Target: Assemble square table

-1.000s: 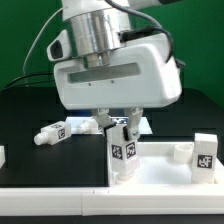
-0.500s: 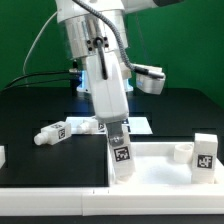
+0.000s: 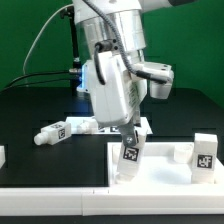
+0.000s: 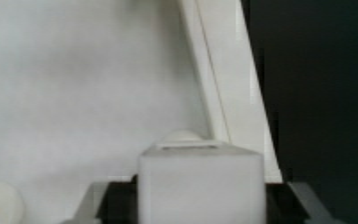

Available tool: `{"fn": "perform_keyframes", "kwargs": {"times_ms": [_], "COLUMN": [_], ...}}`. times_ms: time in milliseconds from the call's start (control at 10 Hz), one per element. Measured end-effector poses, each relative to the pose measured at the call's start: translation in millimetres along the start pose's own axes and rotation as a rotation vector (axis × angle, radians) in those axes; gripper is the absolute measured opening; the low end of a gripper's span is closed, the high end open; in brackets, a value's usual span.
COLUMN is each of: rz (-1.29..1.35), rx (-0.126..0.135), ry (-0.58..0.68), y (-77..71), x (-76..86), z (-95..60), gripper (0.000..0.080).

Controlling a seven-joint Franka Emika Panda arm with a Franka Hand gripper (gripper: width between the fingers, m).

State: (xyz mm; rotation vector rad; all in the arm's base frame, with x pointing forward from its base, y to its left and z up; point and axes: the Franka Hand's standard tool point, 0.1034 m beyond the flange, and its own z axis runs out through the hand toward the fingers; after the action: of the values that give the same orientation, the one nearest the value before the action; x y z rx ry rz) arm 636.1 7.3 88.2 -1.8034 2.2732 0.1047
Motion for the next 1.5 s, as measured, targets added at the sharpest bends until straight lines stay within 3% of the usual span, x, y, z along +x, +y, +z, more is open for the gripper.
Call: {"fn": "perform_keyframes", "kwargs": {"times_ms": [100,200,300,400,600,800,1000,1100,1200,1400,1500], "rz": [-0.071,-0.208,-0.407,-0.625,-0.792,-0.961,-1.376,-1.499,-1.446,-1.423,-1.374], "rx": [-0.004,-0.016,-0.018,-0.027,-0.034,-0.042,-0.113,-0.134,-0.124,-0.123,-0.118], "ry": [0.001,-0.001,0.007,0.017,0.02,0.024,0.086,0.093,0.089,0.09,0.088], "y": [0.7,3.1,3.0,3.9,4.7,4.7,4.1,7.0,6.6,6.8,5.6], "x": [0.5,1.3,0.7,-1.4,-2.2,-1.3,1.1,1.6,0.9,0.9,1.7], "z": [-0.2,-1.9,-3.5,-2.9,-2.0,-1.9,-0.4,3.2,3.0,3.3,2.0], "gripper": [0.0373,0.0373,0.0549,0.0632,0.0644,0.0648,0.0648,0.0648,0.0648,0.0386,0.0386]}}
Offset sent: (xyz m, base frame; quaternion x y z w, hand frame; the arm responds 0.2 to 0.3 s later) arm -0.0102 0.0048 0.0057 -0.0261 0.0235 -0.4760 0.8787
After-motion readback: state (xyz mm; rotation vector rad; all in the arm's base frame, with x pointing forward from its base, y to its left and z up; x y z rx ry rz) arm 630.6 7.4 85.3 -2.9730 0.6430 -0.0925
